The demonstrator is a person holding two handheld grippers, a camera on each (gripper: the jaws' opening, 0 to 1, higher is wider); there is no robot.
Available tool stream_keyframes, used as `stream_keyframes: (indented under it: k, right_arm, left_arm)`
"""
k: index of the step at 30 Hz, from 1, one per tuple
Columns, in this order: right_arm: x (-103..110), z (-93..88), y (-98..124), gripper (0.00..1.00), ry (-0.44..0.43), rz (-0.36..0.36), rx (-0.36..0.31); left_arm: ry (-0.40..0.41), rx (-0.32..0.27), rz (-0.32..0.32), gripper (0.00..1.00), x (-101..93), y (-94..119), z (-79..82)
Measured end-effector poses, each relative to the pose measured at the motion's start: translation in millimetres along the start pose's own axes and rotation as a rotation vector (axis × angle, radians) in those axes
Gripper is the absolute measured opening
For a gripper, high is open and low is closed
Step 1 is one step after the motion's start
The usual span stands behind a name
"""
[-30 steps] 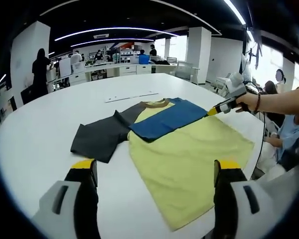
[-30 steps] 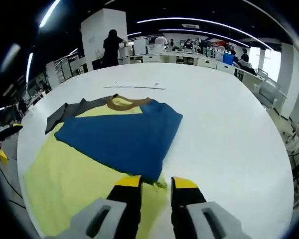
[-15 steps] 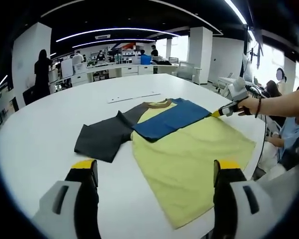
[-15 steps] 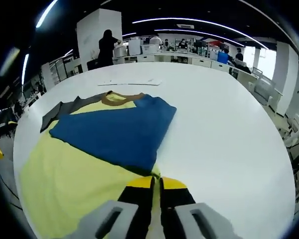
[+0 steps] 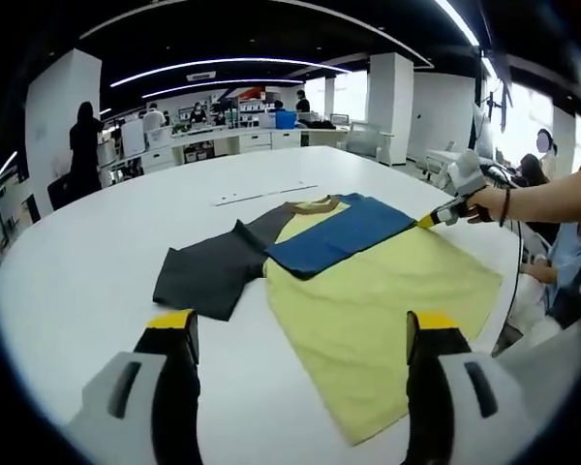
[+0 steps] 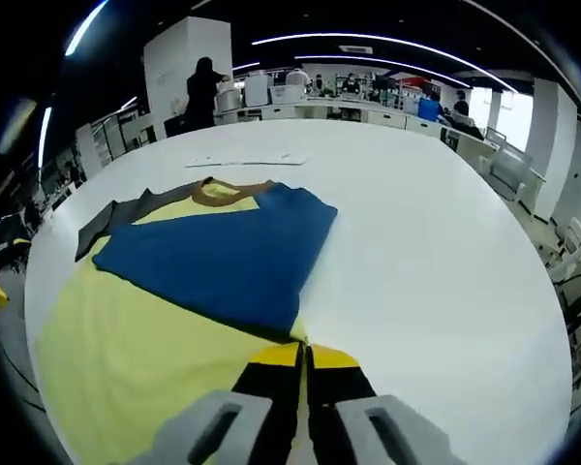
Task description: Fold the garment on the visible template until the final outline fits inside the template.
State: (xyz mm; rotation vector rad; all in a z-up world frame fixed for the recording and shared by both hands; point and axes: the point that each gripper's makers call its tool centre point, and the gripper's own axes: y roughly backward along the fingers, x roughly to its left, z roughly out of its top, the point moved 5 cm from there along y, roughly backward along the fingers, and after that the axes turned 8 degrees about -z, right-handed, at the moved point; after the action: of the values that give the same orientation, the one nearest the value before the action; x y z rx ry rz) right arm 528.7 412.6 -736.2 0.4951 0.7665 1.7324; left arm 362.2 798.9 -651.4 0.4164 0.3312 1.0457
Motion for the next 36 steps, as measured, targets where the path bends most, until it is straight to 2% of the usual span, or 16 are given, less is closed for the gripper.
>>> stream_keyframes:
  k: [10,14,20,25,27,30,33,36]
  right_arm:
    - [-10,0.8,-1,0.00,0.039,-0.006,0.020]
    - [-16,0.8,-1,0.00,0.026,-0.014,0.028]
    - [-17,2.6,-2,0.00,0.042,-0.008,0.041]
    - [-18,2.3,-2,0.00,0.051,0.000,0.036]
    - [-19,1.6,-1,0.00,0.010,0.009,0.038]
    - [-19,0.8,0,0.05,-0.059,0.010,0.035]
    - [-17,3.0,4,0.21,-0.068,0.012,0.010]
    - [-12,8.3,9,0.34,-0.028,0.038,-0.018]
  left_arm:
    - [-0.022,0.001,0.010,0.78,19.4,-8,-0.5]
    - [-0.022,-0.007,0.017,0.76,24.9,-12,1.1]
    - [-0.057,-0.025,0.080,0.67,35.6,-14,8.1]
    - [-0.066,-0.026,0.098,0.58,43.3,-18,10.7]
    - [-0.066,-0.018,0.107,0.57,47.1,-20,10.3]
    - [-0.059,0.023,0.149,0.57,56.8,-24,5.4]
    - [-0.035,0.016,0.152,0.56,61.8,-28,5.1]
    - [-0.012,0.003,0.152,0.53,67.5,-33,8.3]
